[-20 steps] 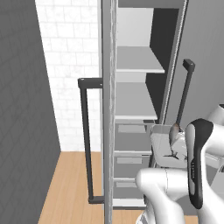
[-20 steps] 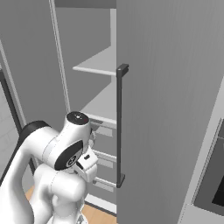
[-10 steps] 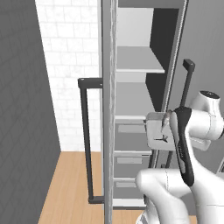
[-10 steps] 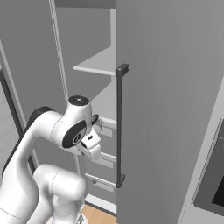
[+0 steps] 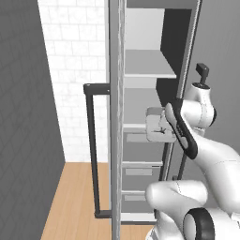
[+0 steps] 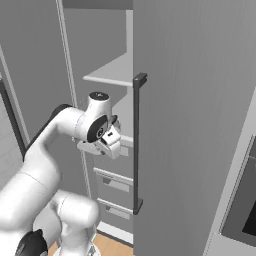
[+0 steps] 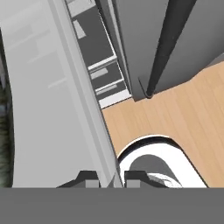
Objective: Take the meat container that has the fish and place it on the second highest rack of the freezer. Then take the vegetable container that has the garlic and avocado and place it on the highest rack of the freezer.
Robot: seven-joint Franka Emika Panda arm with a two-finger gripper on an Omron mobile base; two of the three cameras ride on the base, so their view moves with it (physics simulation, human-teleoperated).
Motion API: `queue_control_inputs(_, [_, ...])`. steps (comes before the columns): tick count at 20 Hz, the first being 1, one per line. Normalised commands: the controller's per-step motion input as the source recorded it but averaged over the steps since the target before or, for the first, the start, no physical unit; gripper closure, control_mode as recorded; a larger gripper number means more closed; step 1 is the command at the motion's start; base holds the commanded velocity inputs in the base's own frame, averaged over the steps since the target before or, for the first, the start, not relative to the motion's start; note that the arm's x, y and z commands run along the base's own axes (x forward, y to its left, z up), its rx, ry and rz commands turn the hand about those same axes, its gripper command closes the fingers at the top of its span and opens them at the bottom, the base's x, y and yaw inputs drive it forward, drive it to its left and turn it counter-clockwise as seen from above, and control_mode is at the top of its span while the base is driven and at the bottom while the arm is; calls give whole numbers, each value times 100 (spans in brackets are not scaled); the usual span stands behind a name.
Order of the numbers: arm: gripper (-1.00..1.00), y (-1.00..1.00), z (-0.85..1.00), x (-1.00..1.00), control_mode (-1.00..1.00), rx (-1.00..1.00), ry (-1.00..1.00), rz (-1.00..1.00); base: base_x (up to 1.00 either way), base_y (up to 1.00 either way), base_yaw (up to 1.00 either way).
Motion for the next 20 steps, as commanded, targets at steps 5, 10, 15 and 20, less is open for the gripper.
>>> queue_control_inputs(5, [100,0,-3,89,-100,0,-10,0,0,0,0])
queue_control_inputs(10, [100,2,1,96,-100,0,0,0,0,0,0])
queue_control_inputs(15, [100,4,-15,75,-100,-1,0,0,0,0,0])
queue_control_inputs(20, [100,0,-24,61,-100,-1,-3,-1,0,0,0])
